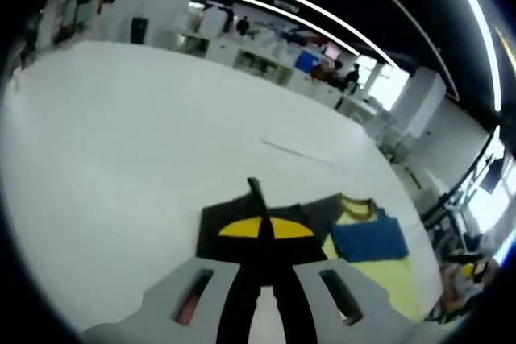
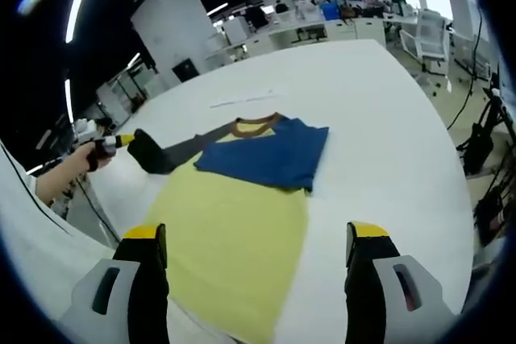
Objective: Fold the garment on the visible template until the final outline fits inside the template.
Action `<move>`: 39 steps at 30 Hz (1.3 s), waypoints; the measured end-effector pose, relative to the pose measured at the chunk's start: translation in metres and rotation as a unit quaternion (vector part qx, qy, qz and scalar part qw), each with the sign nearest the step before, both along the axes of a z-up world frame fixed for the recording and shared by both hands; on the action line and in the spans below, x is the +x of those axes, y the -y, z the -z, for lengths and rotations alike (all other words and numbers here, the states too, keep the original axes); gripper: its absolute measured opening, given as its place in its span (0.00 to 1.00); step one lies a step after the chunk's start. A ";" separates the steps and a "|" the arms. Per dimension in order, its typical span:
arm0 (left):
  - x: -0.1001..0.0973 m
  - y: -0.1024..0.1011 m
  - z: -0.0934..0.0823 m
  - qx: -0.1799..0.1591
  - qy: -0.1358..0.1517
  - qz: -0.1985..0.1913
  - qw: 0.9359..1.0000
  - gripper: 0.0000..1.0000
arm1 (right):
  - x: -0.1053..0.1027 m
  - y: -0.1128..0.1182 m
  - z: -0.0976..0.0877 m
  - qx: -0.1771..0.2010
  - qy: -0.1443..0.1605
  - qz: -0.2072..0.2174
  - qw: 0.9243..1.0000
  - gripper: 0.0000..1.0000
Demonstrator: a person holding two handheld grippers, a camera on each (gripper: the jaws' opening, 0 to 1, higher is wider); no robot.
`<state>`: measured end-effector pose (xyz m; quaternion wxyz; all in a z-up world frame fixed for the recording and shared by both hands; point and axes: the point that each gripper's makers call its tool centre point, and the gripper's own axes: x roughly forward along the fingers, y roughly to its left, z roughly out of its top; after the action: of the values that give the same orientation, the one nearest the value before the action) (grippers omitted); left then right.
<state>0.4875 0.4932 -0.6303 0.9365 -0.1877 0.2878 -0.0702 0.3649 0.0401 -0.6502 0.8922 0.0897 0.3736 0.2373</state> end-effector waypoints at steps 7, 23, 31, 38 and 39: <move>0.003 0.048 -0.004 -0.040 0.017 0.024 0.999 0.00 | -0.008 0.007 -0.004 -0.001 0.002 0.006 1.000 0.91; 0.007 0.103 -0.020 -0.100 0.030 0.039 0.994 0.00 | -0.015 0.016 -0.006 0.005 0.011 0.017 1.000 0.92; 0.004 0.136 -0.017 -0.132 0.036 0.046 0.989 0.00 | -0.017 0.016 -0.006 0.006 0.012 0.015 1.000 0.92; 0.009 0.166 -0.018 -0.155 0.037 0.058 0.986 0.00 | -0.020 0.020 -0.006 0.007 0.011 0.018 1.000 0.92; 0.010 0.170 -0.020 -0.161 0.038 0.058 0.984 0.00 | -0.021 0.021 -0.006 0.007 0.011 0.018 1.000 0.92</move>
<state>0.4978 0.3237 -0.6107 0.8984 -0.3167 0.2477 -0.1769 0.3444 0.0192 -0.6441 0.8998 0.0996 0.3606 0.2245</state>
